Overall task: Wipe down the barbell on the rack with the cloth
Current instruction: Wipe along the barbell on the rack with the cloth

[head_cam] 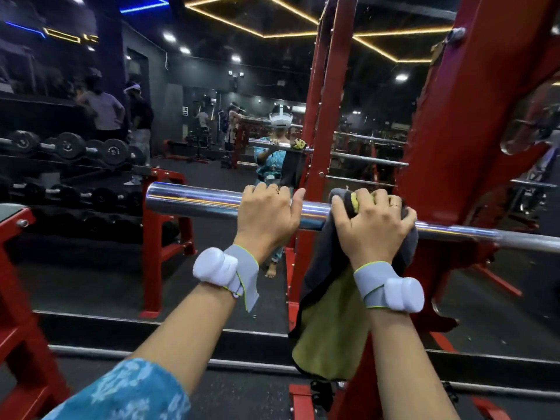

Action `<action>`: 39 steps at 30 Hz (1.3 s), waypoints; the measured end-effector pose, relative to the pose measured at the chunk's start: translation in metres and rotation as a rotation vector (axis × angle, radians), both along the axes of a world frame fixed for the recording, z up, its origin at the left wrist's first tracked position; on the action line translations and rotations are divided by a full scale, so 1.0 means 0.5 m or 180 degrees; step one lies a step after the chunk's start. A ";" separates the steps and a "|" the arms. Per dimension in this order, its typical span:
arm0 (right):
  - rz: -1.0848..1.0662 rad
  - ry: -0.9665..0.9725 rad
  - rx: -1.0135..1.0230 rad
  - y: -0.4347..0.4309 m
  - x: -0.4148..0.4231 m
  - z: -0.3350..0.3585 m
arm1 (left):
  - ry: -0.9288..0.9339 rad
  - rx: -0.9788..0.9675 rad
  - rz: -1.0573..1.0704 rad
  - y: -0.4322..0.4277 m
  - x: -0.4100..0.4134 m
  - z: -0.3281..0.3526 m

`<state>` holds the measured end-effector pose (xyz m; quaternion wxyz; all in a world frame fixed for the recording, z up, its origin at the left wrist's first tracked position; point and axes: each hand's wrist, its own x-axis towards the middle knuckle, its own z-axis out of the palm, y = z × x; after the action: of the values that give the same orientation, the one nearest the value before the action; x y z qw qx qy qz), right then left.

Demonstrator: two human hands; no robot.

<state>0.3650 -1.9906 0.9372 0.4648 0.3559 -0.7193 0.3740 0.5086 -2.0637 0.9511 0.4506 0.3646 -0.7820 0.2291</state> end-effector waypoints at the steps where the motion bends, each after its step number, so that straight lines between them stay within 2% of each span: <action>1: -0.0029 0.0016 -0.0067 -0.001 0.000 -0.008 | -0.0059 0.0183 -0.0029 0.007 0.001 0.011; 5: 0.0035 0.0254 -0.0263 -0.015 0.035 -0.043 | -0.0248 0.0777 0.0129 0.001 -0.006 0.048; 9: 0.0234 0.0791 -0.0075 -0.012 0.034 -0.059 | -0.0568 0.1323 0.0100 -0.017 -0.011 0.075; 11: 0.0125 0.0754 -0.0104 -0.003 0.007 -0.054 | -0.0654 0.1531 0.0092 -0.020 -0.012 0.080; 16: -0.0120 0.0069 -0.0466 -0.003 -0.003 -0.062 | -0.0603 0.1531 0.0199 -0.012 -0.011 0.075; 21: 0.0293 0.0627 -0.0201 -0.042 0.085 -0.081 | -0.0589 0.1477 0.0284 -0.013 -0.010 0.075; 25: 0.0286 0.0909 -0.0071 -0.031 0.057 -0.080 | -0.0593 0.1397 0.0288 -0.012 -0.011 0.071; 30: 0.0045 0.0517 -0.0355 0.008 -0.013 -0.051 | -0.0447 0.1367 0.0224 -0.014 -0.010 0.062; 34: -0.0062 0.0407 -0.0451 0.046 -0.079 -0.042 | -0.0513 0.1115 0.0210 -0.011 -0.005 0.054; 39: 0.0634 -0.0655 -0.0733 0.093 -0.143 -0.028 | -0.0698 0.0746 0.0100 0.008 -0.015 0.062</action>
<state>0.2935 -1.9439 0.9233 0.3870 0.3296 -0.6768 0.5325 0.5012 -2.0597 0.9820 0.3132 0.3997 -0.8421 0.1817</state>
